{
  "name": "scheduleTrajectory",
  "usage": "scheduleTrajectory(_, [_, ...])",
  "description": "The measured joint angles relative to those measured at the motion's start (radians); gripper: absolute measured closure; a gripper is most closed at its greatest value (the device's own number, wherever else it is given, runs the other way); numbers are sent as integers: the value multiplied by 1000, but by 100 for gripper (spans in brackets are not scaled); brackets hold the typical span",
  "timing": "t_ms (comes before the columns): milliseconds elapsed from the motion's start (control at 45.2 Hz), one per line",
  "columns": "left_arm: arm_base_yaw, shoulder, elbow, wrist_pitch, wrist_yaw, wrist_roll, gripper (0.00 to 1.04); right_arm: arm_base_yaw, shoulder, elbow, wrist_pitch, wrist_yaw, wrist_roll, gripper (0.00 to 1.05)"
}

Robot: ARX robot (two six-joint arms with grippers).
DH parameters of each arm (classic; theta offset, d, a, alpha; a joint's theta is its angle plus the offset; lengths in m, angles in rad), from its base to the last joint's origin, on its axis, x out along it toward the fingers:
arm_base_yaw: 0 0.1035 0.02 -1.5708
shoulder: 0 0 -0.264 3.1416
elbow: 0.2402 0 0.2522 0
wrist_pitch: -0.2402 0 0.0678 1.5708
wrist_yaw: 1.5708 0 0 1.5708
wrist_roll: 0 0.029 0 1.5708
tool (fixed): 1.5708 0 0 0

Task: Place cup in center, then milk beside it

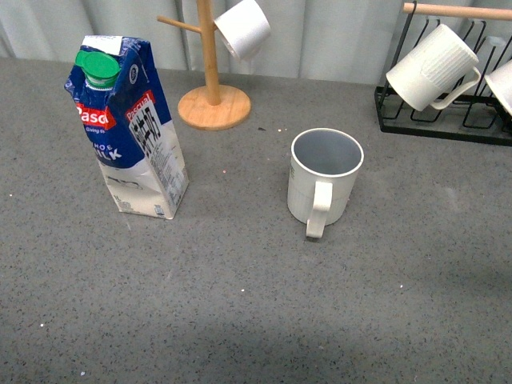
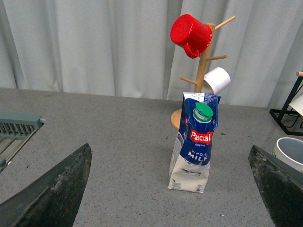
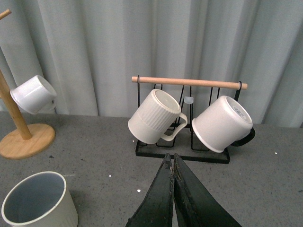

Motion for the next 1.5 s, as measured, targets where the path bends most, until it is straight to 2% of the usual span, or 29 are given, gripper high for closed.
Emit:
scheduleTrajectory(88, [0, 0, 0, 0, 0, 0, 7, -13, -75, -34, -38, -14, 0, 104])
scheduleTrajectory(133, [0, 0, 0, 0, 0, 0, 7, -51, -124, -53, -69, -73, 0, 104])
scheduleTrajectory(243, [0, 0, 0, 0, 0, 0, 7, -80, -209, -82, -125, -77, 0, 104])
scheduleTrajectory(995, [0, 0, 0, 0, 0, 0, 7, -82, -817, -154, -640, -83, 0, 104])
scheduleTrajectory(1503, [0, 0, 0, 0, 0, 0, 7, -82, -1002, -154, -820, -83, 0, 104])
